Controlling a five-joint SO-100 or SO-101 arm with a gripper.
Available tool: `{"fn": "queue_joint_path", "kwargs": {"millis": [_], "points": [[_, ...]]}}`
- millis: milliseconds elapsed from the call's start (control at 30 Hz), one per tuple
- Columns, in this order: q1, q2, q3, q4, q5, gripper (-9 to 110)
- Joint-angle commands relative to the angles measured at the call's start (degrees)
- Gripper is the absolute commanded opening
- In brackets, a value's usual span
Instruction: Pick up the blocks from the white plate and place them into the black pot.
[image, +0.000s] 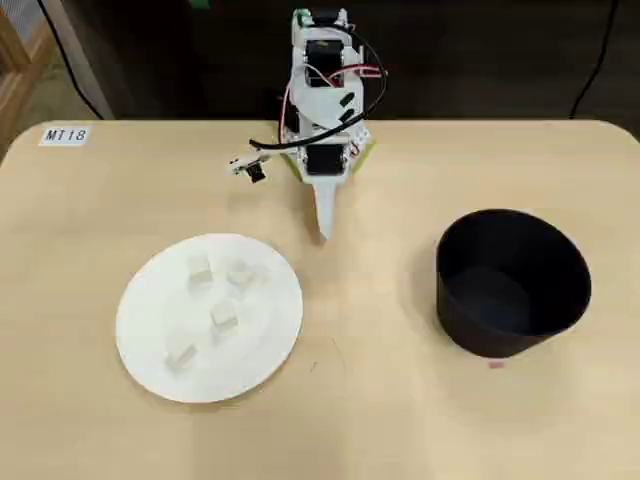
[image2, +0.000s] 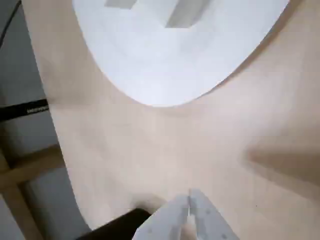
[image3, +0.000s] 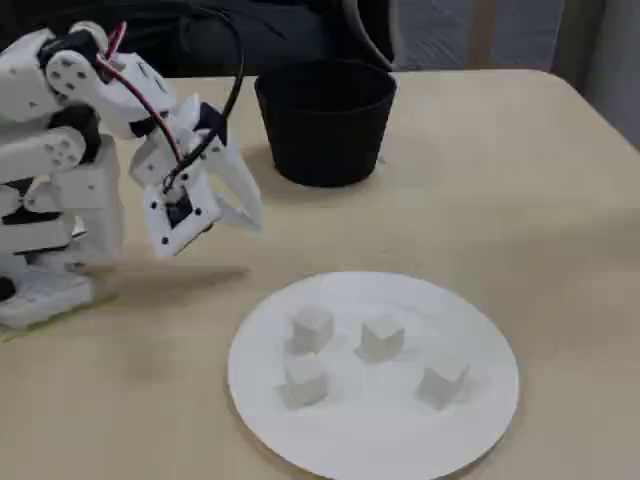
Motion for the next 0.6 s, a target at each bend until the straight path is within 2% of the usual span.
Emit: {"fn": "queue_joint_path", "kwargs": {"millis": [0,400,500,567], "points": [[2.37,0.18,-2.81,-2.9,2.64,-2],[2.37,0.18,-3.78,-2.9,2.46,-2],[2.55,-2.81,-10.37,-1.85,1.67,-2],[2.64,-13.36,-19.34,-1.23,0.18,-2]]}}
